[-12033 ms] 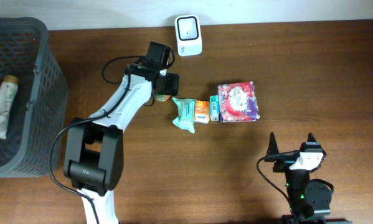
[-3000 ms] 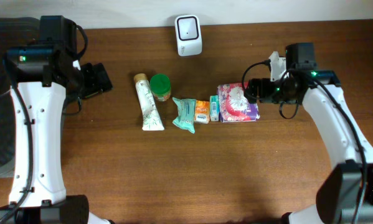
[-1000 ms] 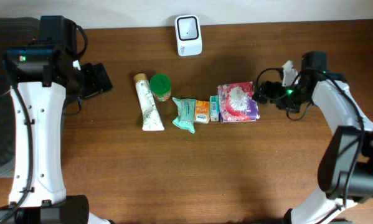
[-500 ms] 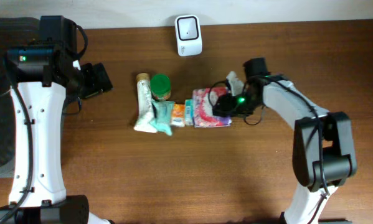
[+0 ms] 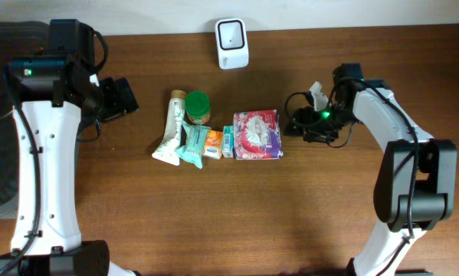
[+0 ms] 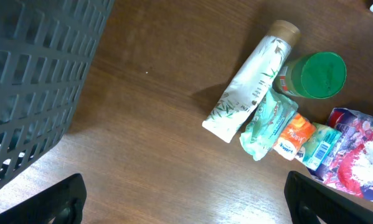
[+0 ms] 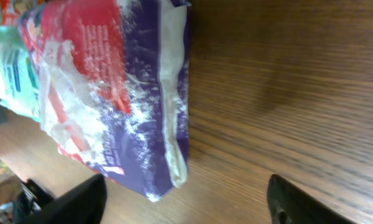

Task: Scan the item barcode

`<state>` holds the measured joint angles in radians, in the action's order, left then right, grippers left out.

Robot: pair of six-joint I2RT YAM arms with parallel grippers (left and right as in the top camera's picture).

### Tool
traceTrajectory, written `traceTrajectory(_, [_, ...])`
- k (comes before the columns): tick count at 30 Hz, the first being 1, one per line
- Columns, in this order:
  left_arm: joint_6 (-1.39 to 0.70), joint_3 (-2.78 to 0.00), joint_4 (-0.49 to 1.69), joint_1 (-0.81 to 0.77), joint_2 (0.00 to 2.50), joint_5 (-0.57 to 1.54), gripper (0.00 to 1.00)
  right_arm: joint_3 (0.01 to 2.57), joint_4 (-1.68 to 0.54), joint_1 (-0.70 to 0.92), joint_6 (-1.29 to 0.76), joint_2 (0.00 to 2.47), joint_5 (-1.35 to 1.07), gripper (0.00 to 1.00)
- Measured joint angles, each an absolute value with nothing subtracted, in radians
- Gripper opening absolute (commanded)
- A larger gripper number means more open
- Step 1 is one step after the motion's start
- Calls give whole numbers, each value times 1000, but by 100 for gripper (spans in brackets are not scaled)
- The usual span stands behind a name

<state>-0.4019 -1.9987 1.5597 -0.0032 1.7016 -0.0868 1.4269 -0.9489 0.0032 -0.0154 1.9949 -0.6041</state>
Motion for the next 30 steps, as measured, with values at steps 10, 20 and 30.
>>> traceTrajectory(10, [-402,-1999,1559,-3,1702,-87,99,1385,-874,76,-18,1996,-605,76])
traceTrajectory(20, [-402,-1999,1559,-3,1702,-87,99,1221,-667,76,-58,1998,-687,39])
traceTrajectory(30, [-402,-1999,1561,-3,1702,-86,99,1323,-886,-35,-89,1999,-717,4])
